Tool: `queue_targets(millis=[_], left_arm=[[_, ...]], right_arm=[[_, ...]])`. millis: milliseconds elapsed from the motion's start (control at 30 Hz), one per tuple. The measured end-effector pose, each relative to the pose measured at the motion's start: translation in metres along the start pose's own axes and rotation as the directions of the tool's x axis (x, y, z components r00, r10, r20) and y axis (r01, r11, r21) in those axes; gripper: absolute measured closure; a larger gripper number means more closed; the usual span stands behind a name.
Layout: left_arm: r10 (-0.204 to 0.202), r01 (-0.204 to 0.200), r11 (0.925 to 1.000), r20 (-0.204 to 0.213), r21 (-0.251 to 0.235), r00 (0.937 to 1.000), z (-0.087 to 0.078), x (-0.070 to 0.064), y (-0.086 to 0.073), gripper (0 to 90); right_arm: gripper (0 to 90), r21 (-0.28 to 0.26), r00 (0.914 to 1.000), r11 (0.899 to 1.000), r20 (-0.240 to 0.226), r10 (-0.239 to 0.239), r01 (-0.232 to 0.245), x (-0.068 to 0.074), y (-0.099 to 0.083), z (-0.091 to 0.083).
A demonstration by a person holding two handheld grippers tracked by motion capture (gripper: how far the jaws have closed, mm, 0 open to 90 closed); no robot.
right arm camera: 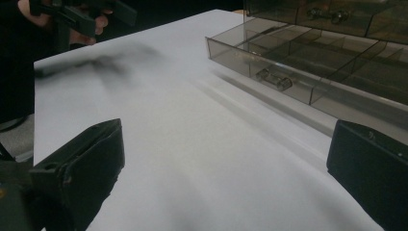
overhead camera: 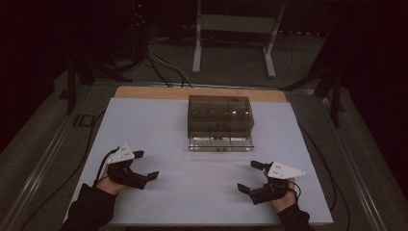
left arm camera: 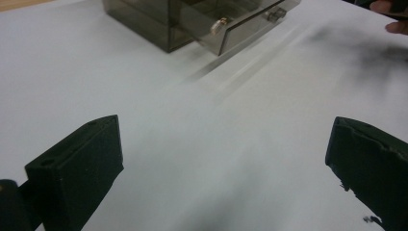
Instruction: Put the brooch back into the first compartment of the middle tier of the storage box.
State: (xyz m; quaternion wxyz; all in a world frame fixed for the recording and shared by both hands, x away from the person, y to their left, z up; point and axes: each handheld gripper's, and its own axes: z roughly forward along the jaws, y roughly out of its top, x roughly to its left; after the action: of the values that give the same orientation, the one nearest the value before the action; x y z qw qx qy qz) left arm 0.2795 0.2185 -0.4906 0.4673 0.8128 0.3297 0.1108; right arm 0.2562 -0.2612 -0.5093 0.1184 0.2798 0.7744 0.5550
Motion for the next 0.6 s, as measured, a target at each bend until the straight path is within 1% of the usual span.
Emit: queue_targets(millis=[133,233,300,333,400,467,500,533,600], left_arm=[[-0.034,0.034,0.9994,-0.024,0.002,0.9991,-0.006,0.001,-0.012,0.3],[-0.043,0.043,0.9991,-0.042,0.0,0.9982,-0.011,0.002,-0.02,0.3],[-0.061,0.061,0.9981,-0.05,-0.003,0.9969,-0.014,0.002,-0.023,0.3],[-0.062,0.062,0.9981,-0.055,-0.005,0.9966,-0.015,0.002,-0.025,0.3],[-0.062,0.063,0.998,-0.06,0.007,0.9963,-0.018,0.002,-0.028,0.3],[-0.08,0.081,0.9967,-0.068,-0.002,0.9944,-0.021,0.003,-0.031,0.3],[-0.08,0.081,0.9967,-0.068,-0.002,0.9944,-0.021,0.003,-0.031,0.3],[-0.09,0.089,0.996,-0.08,-0.01,0.9927,-0.024,0.003,-0.033,0.3],[-0.087,0.087,0.9962,-0.097,-0.008,0.9914,-0.027,0.002,-0.036,0.3]], right_arm=[[0.0,-0.005,1.0,1.0,-0.002,0.001,-0.001,0.0,0.0,0.0],[0.0,-0.004,1.0,1.0,-0.002,0.0,0.0,0.0,0.0,0.0],[0.0,-0.005,1.0,1.0,-0.002,0.001,-0.001,-0.001,0.001,0.0],[0.0,-0.004,1.0,1.0,-0.003,0.005,-0.005,-0.001,0.0,0.0],[0.0,-0.003,1.0,1.0,-0.002,0.002,-0.002,-0.001,0.0,0.0],[0.0,-0.009,1.0,1.0,-0.001,0.005,-0.005,-0.001,0.001,-0.001],[0.0,-0.009,1.0,1.0,-0.001,0.005,-0.005,-0.001,0.001,-0.001],[0.0,-0.011,1.0,1.0,-0.001,0.006,-0.006,-0.002,0.001,-0.001],[0.0,-0.009,1.0,1.0,-0.002,0.002,-0.002,-0.001,0.001,-0.002]])
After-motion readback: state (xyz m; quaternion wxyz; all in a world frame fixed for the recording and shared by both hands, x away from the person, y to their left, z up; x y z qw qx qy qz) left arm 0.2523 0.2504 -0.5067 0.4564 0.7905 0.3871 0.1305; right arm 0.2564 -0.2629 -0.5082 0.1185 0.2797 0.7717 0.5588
